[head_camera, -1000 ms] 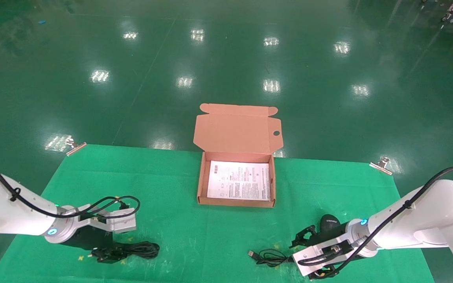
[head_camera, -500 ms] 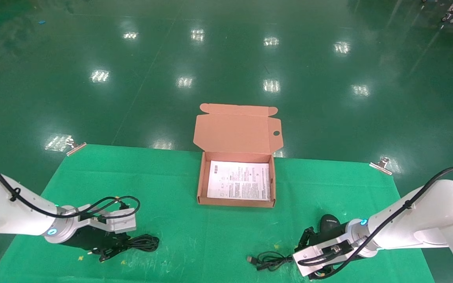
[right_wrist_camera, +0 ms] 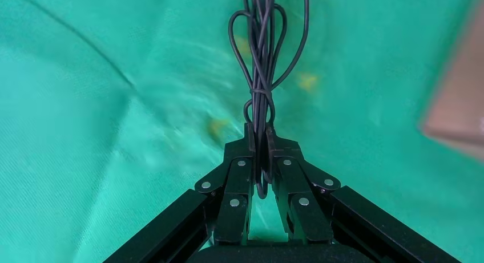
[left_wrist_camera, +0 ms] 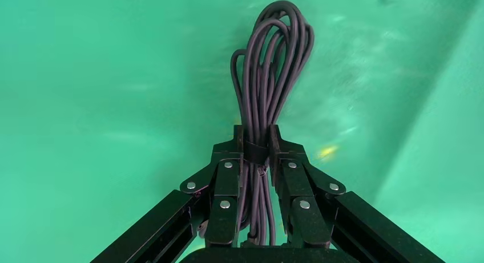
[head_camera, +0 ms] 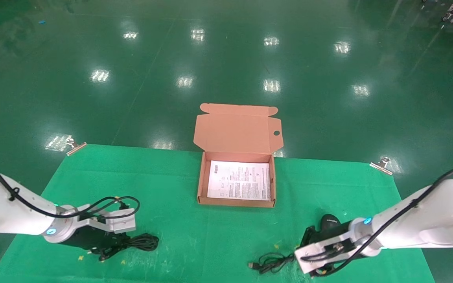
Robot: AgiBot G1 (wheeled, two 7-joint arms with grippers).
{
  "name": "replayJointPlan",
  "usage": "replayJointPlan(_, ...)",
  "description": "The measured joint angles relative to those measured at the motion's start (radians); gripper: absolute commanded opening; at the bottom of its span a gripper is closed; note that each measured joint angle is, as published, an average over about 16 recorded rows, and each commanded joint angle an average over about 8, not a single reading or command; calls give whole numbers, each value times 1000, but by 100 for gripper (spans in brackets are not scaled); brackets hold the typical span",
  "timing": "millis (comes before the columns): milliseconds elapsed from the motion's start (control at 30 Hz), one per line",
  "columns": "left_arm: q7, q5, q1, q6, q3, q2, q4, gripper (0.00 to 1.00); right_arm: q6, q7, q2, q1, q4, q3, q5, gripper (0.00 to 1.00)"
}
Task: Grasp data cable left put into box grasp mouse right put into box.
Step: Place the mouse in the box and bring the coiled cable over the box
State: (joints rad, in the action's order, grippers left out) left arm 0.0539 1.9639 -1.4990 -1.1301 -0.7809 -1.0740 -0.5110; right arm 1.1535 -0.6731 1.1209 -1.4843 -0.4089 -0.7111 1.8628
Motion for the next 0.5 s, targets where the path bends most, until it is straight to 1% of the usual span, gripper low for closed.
replayJointPlan(133,2,6,-33,-2,7,29,-60,0,-12,13,-38,-43,-2,34,-35,0)
replayJointPlan(300,21,22,-87,7,18,63,-163,0,-34,32,-81,-119,-6,85,-89,0)
replayJointPlan(500,60,59,-152,54,31,68,-273,0,-63,37,-83,-222,-5,142,-154,0)
